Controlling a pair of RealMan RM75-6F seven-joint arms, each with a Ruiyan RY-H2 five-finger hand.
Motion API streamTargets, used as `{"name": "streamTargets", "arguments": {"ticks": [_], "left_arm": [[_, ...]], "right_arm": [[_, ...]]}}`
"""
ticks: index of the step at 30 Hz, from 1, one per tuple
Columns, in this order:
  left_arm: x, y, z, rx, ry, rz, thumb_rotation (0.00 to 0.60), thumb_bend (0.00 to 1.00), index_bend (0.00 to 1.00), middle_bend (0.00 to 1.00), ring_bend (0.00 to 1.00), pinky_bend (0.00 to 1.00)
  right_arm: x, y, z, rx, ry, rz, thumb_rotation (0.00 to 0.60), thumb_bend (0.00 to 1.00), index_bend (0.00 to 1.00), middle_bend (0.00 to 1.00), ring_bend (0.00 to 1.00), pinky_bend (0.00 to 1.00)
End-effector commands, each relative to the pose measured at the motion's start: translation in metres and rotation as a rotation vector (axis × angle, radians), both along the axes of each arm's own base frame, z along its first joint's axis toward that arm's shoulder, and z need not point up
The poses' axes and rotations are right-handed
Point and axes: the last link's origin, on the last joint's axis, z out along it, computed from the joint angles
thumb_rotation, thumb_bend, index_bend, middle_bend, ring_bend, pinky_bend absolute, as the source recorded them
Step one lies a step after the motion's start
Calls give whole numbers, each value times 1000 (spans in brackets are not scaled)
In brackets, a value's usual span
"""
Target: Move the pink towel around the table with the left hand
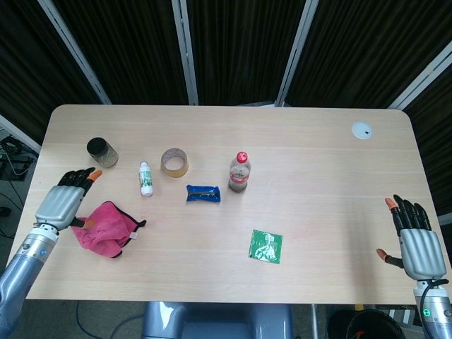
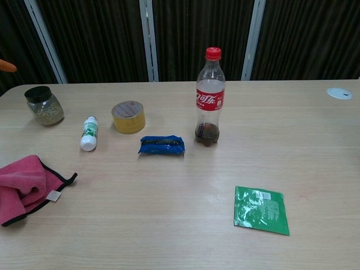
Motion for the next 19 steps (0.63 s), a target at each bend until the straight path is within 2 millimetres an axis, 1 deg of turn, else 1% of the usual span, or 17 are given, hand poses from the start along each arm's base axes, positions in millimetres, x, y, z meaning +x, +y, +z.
{"name": "streamTargets", "arguments": {"ticks": [1,4,6,10,15,19], "left_arm": [[-15,-25,1,169,-68,-56,600,0,41,0,0,0],[-25,-40,2,226,-74,-85,600,0,19,0,0,0],[-31,-52,2,236,-69,-86,600,0,2,0,0,0],[-44,-73,8,242,-35,-75,600,0,0,0,0,0],[-55,-87,13,251,-24,-53,600,0,0,0,0,0],[-60,-88,17,259,-30,-34,600,0,0,0,0,0]], "right_arm": [[0,0,0,3,1,3,600,0,16,0,0,0],[1,0,-1,9,4,11,600,0,16,0,0,0],[2,1,-1,14,6,16,600,0,15,0,0,0],[3,1,-2,22,8,30,600,0,11,0,0,0],[2,1,-2,24,10,28,600,0,9,0,0,0],[2,1,-2,25,12,31,600,0,9,0,0,0]]}}
